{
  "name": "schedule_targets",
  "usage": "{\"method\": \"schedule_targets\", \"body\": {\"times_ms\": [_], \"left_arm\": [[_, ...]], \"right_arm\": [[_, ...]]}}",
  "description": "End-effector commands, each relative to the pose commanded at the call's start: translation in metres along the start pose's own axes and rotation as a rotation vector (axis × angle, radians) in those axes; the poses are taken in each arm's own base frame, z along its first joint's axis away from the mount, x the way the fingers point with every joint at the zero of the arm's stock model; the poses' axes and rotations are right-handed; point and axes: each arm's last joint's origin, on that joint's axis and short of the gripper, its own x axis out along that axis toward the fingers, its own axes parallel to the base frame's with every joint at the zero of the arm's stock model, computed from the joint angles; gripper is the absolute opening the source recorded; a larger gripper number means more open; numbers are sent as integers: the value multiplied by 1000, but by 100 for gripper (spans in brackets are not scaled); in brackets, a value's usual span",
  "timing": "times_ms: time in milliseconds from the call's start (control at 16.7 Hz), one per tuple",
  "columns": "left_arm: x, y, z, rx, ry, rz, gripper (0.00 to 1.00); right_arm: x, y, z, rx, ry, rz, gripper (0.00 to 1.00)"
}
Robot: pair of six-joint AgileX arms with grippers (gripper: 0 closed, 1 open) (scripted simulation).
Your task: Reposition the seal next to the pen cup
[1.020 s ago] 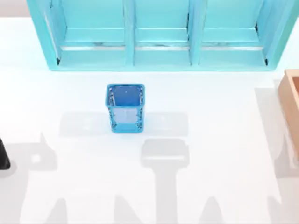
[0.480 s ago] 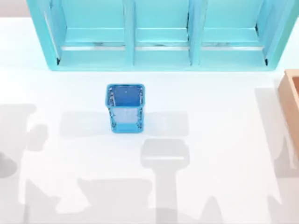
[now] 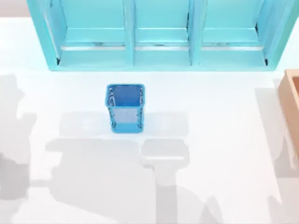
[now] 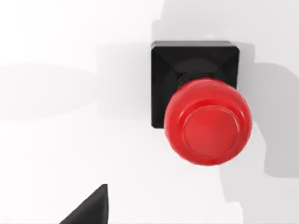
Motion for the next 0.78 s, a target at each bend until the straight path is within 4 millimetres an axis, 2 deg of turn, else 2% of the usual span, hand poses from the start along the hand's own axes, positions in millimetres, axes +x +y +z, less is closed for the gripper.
{"method": "schedule_targets", "body": {"times_ms": [180,540,660,780], "left_arm": [[3,7,11,0,52,-14,100],[3,5,12,4,52,-14,100],[14,6,12,1,57,-15,100],[32,7,13,0,56,-15,100]], "right_arm": [[0,0,0,0,0,0,100],[0,0,0,0,0,0,100],[0,0,0,0,0,0,100],[0,0,0,0,0,0,100]]}}
